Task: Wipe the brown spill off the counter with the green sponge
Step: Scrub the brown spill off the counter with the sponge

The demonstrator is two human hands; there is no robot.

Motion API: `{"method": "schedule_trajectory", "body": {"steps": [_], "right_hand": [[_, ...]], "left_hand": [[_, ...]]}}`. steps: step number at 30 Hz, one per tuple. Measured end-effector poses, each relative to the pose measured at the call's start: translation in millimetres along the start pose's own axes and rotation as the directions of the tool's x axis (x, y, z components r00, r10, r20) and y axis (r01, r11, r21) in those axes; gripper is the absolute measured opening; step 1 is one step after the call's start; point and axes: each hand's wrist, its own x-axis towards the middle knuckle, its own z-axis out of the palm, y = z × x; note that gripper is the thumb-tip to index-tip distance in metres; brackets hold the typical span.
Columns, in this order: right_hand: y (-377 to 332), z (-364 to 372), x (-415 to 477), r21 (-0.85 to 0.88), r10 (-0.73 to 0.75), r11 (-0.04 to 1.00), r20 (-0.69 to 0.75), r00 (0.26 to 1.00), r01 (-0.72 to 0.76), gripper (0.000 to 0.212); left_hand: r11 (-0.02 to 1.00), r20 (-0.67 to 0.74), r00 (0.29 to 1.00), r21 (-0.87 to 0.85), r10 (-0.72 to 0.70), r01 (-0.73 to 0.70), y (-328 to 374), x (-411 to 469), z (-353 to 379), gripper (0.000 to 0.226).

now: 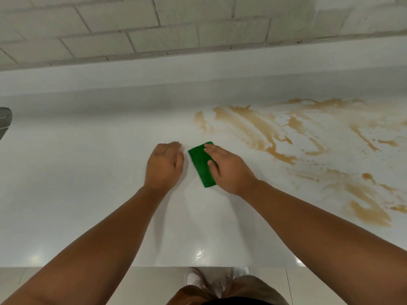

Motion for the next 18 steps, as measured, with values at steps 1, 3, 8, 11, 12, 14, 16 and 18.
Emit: {"method": "schedule_trajectory", "body": {"steps": [1, 3, 8, 11, 12, 14, 16, 18], "right_hand": [[7.0, -4.1, -6.1, -0.001, 0.01, 1.0, -0.071, 0.997, -0.01, 0.042], [25.4, -13.7, -18.2, -0.038, 0.012, 0.999, -0.138, 0.99, -0.017, 0.038], [48.4, -30.1, -23.5, -0.141, -0.012, 0.99, -0.143, 0.99, -0.009, 0.039], [50.4, -31.7, -17.9, -0.14, -0.013, 0.99, -0.148, 0.989, -0.008, 0.038], [51.6, -31.2, -17.2, -0.143, -0.016, 0.99, -0.142, 0.99, -0.005, 0.038], [53.3, -29.6, -16.8, -0.175, -0.02, 0.985, -0.106, 0.994, 0.001, 0.037], [53.7, -27.2, -18.3, -0.201, -0.014, 0.98, -0.063, 0.998, 0.001, 0.037], [54.3, -23.9, -17.5, -0.215, 0.014, 0.976, -0.038, 0.999, -0.022, 0.042]], "left_hand": [[1.0, -0.034, 0.999, 0.002, 0.011, -0.011, 13.4, -2.0, 0.7, 0.028], [0.999, 0.006, 0.999, 0.024, 0.032, -0.032, 46.5, -4.5, 7.5, 0.019], [0.939, 0.25, 0.968, 0.339, -0.032, -0.057, 99.4, -7.2, 36.4, 0.045], [0.92, 0.302, 0.933, 0.385, -0.196, 0.068, 105.2, -14.1, 49.5, 0.05], [0.928, 0.324, 0.924, 0.366, -0.201, 0.074, 104.6, -16.0, 51.1, 0.052], [0.947, 0.387, 0.905, 0.317, -0.175, 0.048, 99.0, -14.1, 47.5, 0.058], [0.957, 0.426, 0.888, 0.286, -0.173, 0.049, 86.2, -5.3, 35.2, 0.063], [0.948, 0.452, 0.871, 0.314, -0.195, 0.05, 67.0, 11.9, 24.7, 0.064]]}}
